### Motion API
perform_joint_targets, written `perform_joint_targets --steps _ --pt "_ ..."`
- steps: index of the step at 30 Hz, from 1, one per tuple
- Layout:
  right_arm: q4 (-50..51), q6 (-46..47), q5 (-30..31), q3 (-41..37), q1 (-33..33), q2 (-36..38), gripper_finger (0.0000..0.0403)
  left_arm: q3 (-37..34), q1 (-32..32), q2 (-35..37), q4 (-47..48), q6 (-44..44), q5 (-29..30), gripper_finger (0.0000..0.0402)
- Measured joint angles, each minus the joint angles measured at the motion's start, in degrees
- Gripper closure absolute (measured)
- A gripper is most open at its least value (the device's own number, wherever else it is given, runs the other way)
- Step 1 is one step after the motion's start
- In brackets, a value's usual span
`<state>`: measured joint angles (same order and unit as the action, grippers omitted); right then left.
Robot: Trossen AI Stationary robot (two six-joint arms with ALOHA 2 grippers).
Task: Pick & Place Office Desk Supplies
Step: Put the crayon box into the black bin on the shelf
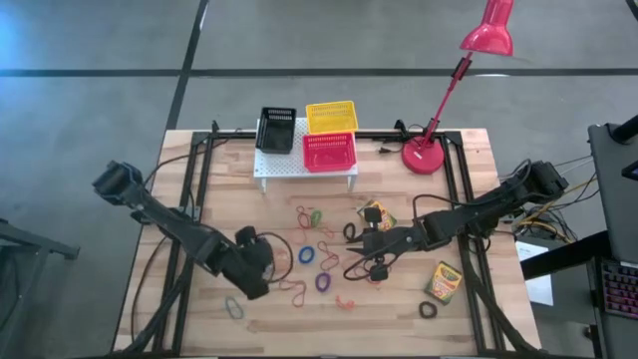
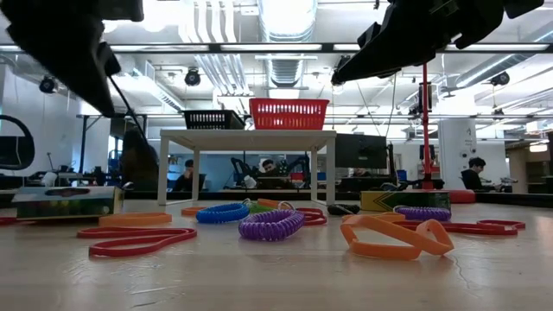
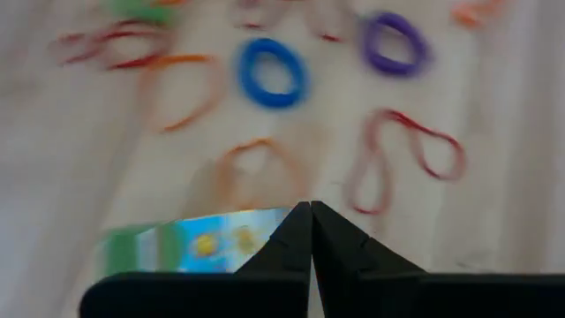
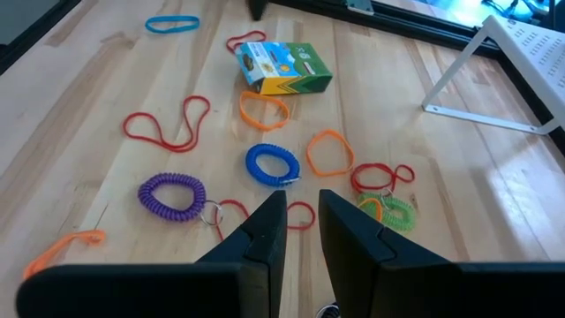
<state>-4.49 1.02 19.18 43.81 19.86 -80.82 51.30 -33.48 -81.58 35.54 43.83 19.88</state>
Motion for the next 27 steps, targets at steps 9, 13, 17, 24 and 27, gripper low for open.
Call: perform_joint_targets --steps 9,13,17,24,27 --pt "-0.02 -0.15 -0.15 0.00 -0.03 0.00 0.0339 -4.28 -2.16 -4.03 -12.88 -15.36 -5.89 0.0304" --pt "-0.02 -0.15 -0.15 0.00 -0.08 0.00 0.0339 -0.46 -2.60 -7.54 -5.18 -16.53 -2.37 0.0285" --pt "-0.02 -0.15 -0.15 -0.02 -0.18 0.00 0.0339 6.16 -3.19 -12.83 5.40 -19.47 0.87 0.0283" --pt "-0.07 -0.15 -0.11 -0.21 -0.44 0.00 0.0339 10.16 -2.63 -18.35 2.97 -16.81 1.68 0.0275" --pt "-0.07 -0.11 -0.13 -0.49 -0.42 0.00 0.0339 11.35 -2.38 -18.78 5.50 -19.35 1.57 0.0256"
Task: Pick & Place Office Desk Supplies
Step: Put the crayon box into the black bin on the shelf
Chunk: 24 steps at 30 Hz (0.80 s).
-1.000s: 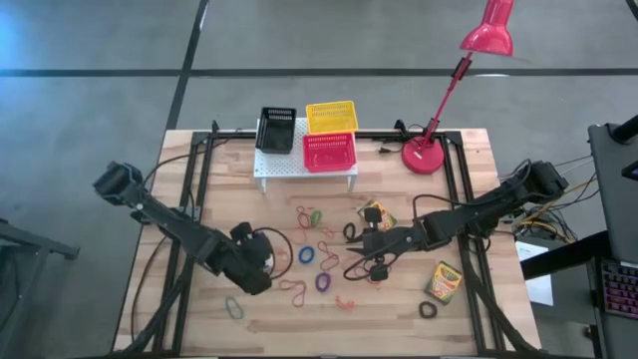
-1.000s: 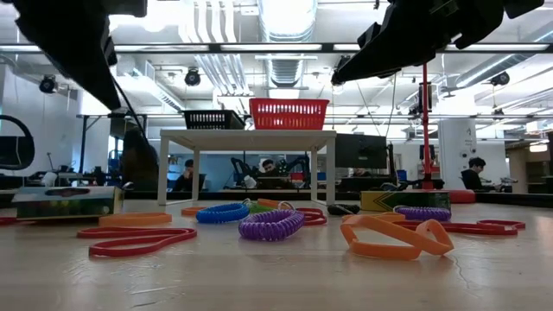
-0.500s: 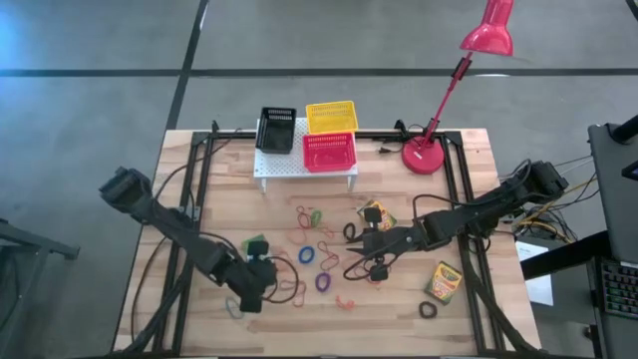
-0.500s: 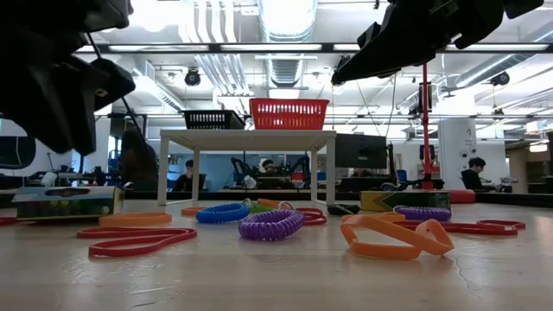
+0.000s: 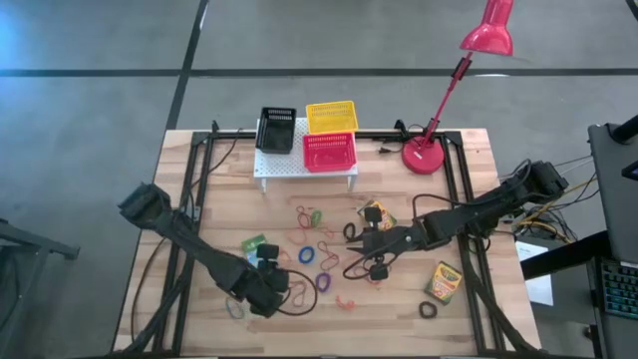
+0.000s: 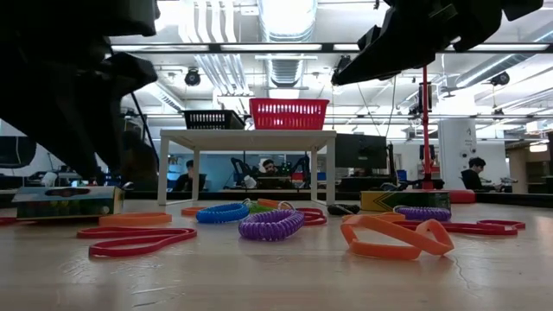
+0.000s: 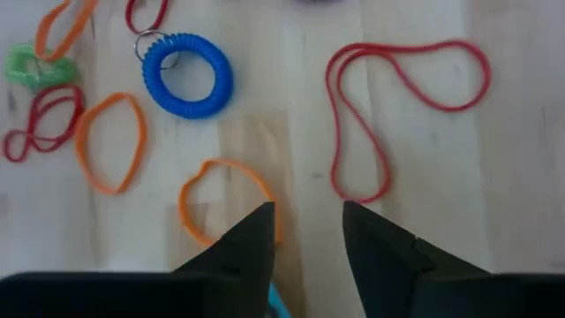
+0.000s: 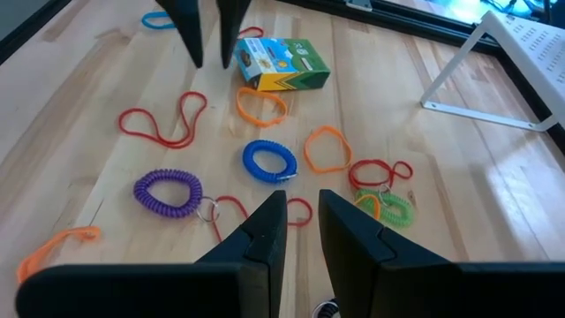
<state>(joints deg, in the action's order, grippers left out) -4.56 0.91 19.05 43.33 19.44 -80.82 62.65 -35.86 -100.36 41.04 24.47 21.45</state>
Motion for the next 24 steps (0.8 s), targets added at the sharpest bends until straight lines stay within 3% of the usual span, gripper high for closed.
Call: perform_joint_targets --steps 5,11,17,24 --pt "0.06 0.07 0.05 -0.61 0.00 0.00 0.0339 1.19 -0.85 0.00 5.26 -1.82 0.57 0.0207" --pt "-0.15 0.39 0.21 -1.20 0.02 0.00 0.0339 -0.72 -3.25 -0.23 7.15 -1.58 5.52 0.0161" --pt "-0.26 0.39 0.38 -1.37 0.04 0.00 0.0339 -1.17 -4.75 -3.28 6.53 -1.54 12.40 0.0159" --pt "-0.28 0.39 0.41 -1.37 0.04 0.00 0.0339 -1.17 -4.92 -6.47 6.84 4.05 13.53 0.0171"
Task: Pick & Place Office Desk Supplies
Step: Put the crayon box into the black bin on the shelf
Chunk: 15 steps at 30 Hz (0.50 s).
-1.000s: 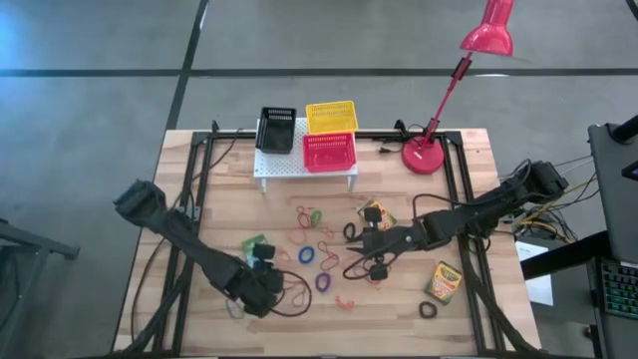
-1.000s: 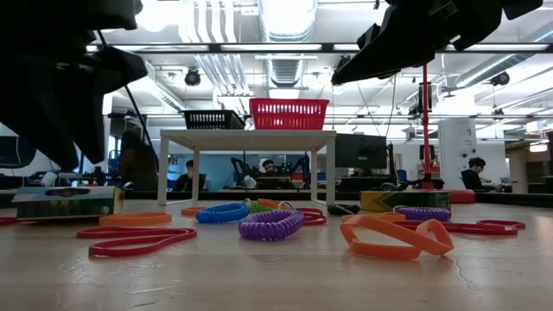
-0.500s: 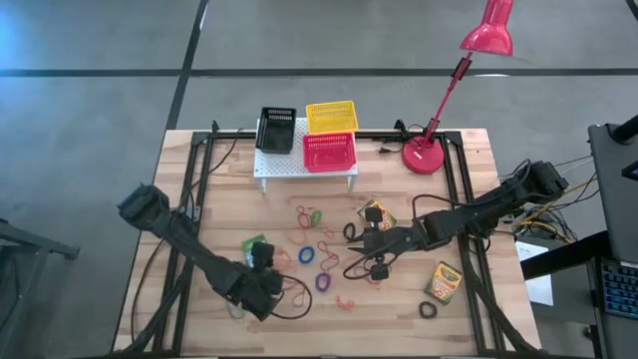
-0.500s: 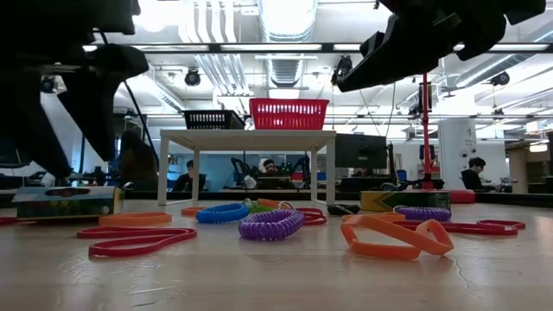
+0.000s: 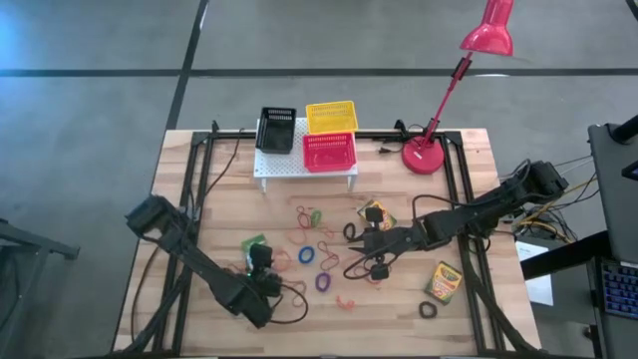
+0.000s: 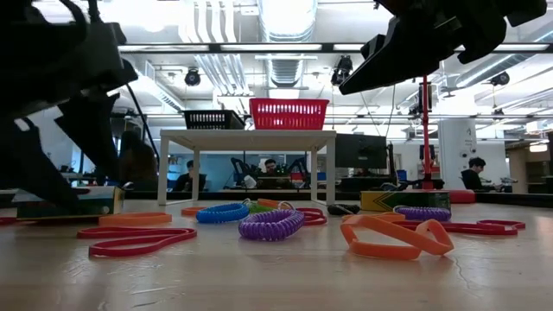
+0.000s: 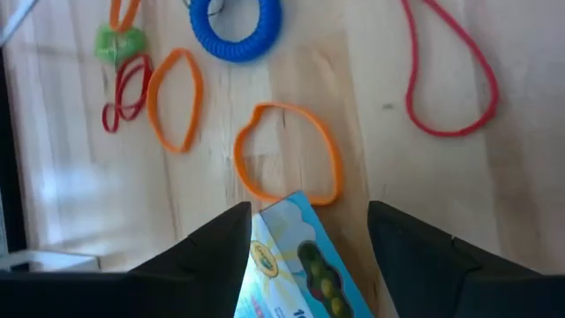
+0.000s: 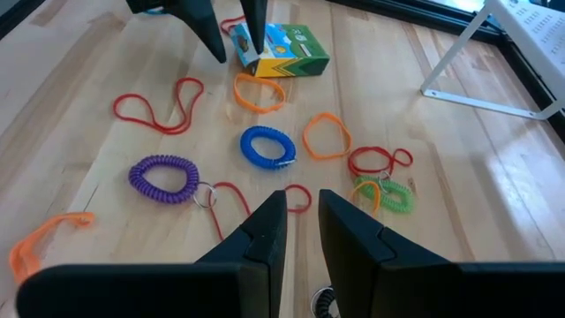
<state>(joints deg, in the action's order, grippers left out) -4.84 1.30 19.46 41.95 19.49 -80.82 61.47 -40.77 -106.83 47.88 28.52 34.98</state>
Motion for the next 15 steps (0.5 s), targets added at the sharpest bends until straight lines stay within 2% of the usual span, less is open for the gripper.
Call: perform_joint_targets --steps 15 --pt "-0.03 -0.44 0.02 0.00 0.00 0.00 0.0339 0.04 -1.01 -3.57 5.45 4.19 1.18 0.0229"
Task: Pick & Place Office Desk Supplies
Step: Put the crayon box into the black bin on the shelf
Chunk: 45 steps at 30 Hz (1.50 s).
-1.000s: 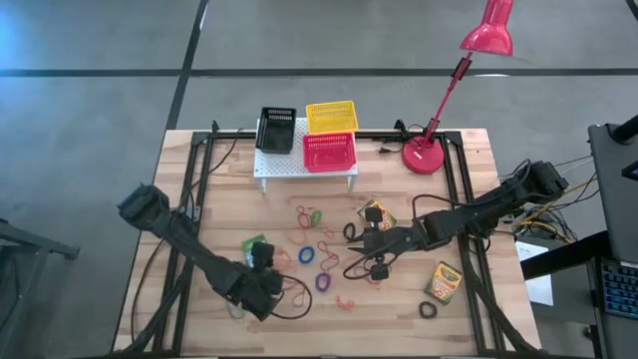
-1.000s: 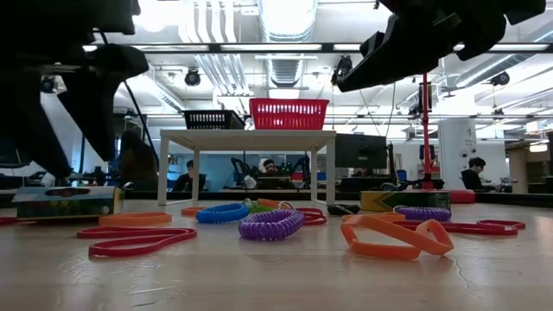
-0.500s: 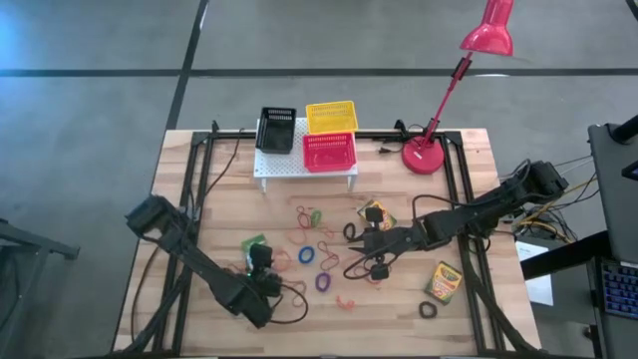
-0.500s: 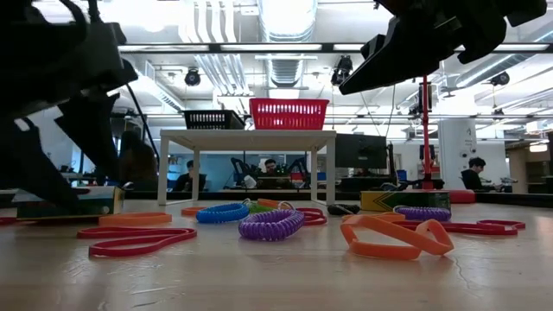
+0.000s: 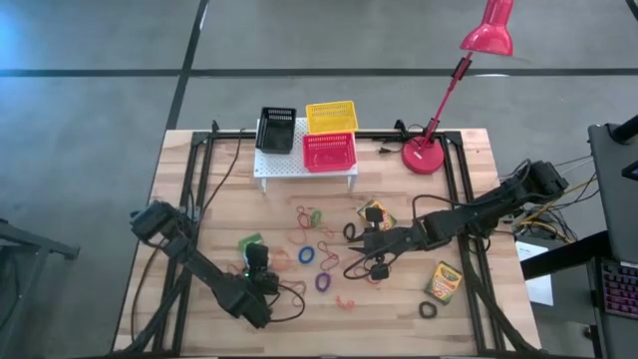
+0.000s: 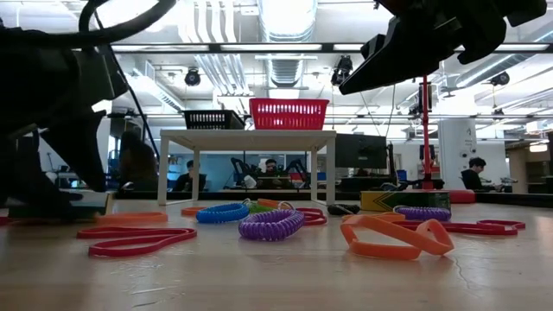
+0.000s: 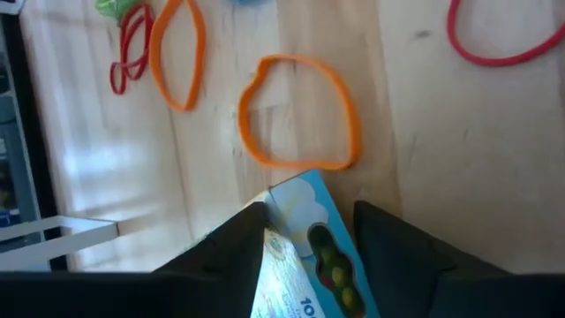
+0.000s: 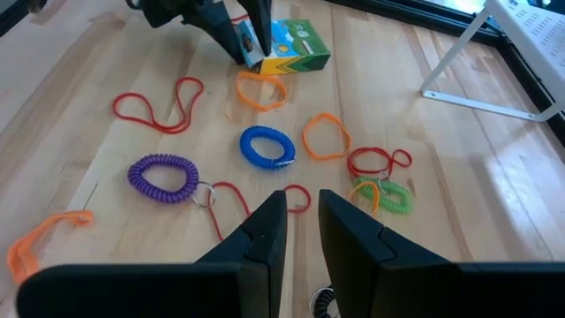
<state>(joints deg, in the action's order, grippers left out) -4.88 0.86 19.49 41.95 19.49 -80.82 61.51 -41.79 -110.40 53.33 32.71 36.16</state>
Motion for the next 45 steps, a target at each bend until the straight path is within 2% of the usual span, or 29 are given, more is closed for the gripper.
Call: perform_joint_targets --steps 9,15,21,29,33,38,42,45 --pt "-0.01 0.00 0.00 0.00 0.00 0.00 0.0339 3.06 -0.34 -0.01 9.81 7.85 1.29 0.0277" --pt "-0.03 0.00 0.02 0.00 0.00 0.00 0.0339 2.87 -0.34 -0.01 11.20 10.81 -0.63 0.0304" --pt "-0.03 0.00 0.00 0.00 -0.02 0.00 0.0339 3.72 -0.15 -0.01 12.03 11.26 -3.43 0.0390" --pt "-2.65 -1.88 -0.13 0.70 -0.35 0.00 0.0337 9.25 3.31 5.65 13.91 10.82 -5.04 0.0399" --pt "-6.88 -6.33 -3.97 1.01 -0.97 0.07 0.0315 9.92 6.16 10.89 11.07 10.68 -7.27 0.0400" --pt "-14.27 -11.17 -10.93 1.01 -3.02 -2.19 0.0267 8.97 8.92 16.44 6.17 8.29 -7.15 0.0400" --pt "-25.20 -12.44 -15.76 1.16 -5.84 -9.24 0.0223 7.34 10.90 19.66 0.58 5.56 -5.88 0.0401" --pt "-29.16 -12.03 -16.87 4.02 -7.99 -16.01 0.0192 4.93 12.15 21.35 -4.34 4.02 -5.70 0.0401"
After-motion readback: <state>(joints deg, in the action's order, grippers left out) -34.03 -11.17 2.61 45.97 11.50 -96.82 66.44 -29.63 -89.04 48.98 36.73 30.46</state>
